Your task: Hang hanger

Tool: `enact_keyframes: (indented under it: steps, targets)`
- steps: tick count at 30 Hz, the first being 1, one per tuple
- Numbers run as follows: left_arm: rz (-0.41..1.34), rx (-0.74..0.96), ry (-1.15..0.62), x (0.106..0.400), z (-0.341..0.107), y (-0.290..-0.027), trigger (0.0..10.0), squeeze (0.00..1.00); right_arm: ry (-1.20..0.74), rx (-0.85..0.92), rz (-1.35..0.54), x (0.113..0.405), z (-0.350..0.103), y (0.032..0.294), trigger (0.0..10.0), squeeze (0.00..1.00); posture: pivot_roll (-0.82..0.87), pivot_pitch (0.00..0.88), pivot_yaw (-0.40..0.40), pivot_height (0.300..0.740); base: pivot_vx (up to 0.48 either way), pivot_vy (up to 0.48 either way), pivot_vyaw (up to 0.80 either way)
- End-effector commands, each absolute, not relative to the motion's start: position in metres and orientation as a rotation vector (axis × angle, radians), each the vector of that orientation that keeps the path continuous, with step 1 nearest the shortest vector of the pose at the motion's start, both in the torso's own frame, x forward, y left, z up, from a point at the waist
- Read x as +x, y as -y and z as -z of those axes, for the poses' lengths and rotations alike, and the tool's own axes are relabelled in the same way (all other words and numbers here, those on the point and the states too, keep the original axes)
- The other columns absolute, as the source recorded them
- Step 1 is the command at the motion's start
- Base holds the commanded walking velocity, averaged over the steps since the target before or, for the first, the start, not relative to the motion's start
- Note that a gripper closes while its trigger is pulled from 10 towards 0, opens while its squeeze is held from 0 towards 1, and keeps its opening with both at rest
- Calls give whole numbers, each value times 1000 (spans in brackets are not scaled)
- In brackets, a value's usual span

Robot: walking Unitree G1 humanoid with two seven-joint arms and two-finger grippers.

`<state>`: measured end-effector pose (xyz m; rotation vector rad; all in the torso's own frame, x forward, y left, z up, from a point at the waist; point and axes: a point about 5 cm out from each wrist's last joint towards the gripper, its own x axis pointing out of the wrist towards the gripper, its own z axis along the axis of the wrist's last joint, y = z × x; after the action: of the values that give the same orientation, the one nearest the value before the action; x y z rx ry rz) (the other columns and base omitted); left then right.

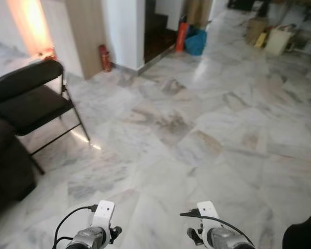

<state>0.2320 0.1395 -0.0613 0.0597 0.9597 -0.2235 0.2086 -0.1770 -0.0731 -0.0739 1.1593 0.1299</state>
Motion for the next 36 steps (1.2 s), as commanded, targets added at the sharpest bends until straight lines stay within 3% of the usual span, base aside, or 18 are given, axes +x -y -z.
enact_keyframes:
  steps: [1, 36]
  targets:
    - [193, 85, -962, 233, 61, -153, 10000, 0, -1132, -67, -153, 217, 69, 167, 10000, 0, 3, 0, -52, 740, 480, 0, 0]
    - [195, 82, -955, 236, 59, -153, 10000, 0, -1122, -56, -138, 220, 68, 167, 10000, 0, 14, 0, -53, 740, 480, 0, 0]
